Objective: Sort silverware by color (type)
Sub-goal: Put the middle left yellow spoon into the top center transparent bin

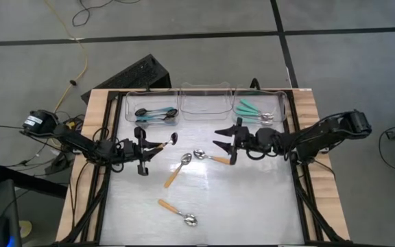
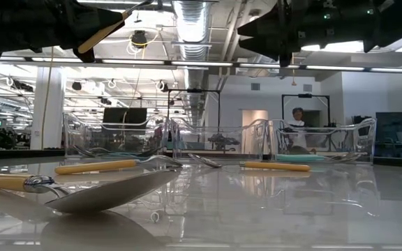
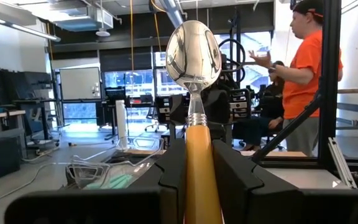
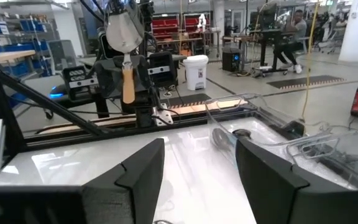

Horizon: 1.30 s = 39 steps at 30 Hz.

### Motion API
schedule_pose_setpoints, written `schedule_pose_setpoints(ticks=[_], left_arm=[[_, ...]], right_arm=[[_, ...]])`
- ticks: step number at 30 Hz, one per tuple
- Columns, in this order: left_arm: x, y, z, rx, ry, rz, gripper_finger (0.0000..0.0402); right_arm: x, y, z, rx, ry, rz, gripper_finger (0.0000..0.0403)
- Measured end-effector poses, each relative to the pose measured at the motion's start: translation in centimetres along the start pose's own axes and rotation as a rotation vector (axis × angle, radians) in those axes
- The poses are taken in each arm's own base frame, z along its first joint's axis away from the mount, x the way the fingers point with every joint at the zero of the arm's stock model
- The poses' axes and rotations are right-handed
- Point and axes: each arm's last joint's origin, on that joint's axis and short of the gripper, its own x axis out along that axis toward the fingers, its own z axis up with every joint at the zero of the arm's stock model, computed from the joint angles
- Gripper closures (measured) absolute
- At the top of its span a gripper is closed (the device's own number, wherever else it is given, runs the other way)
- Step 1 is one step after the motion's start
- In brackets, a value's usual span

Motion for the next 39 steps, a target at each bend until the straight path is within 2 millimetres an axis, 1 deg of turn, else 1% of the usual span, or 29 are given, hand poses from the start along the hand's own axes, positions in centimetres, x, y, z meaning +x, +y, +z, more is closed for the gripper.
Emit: schedule_pose_setpoints(ticks=[17, 39], left_arm=[[0.00, -0.03, -0.01, 0.001, 0.000, -0.008, 0.0362], [0.01, -0.03, -0.01, 0.001, 0.000, -0.010, 0.0361]], right_arm=[[0.00, -0.03, -0.08, 0.051, 0.008, -0.002, 0.0179], [0.00, -0.10, -0.29, 0.045, 0.028, -0.022, 0.0179]])
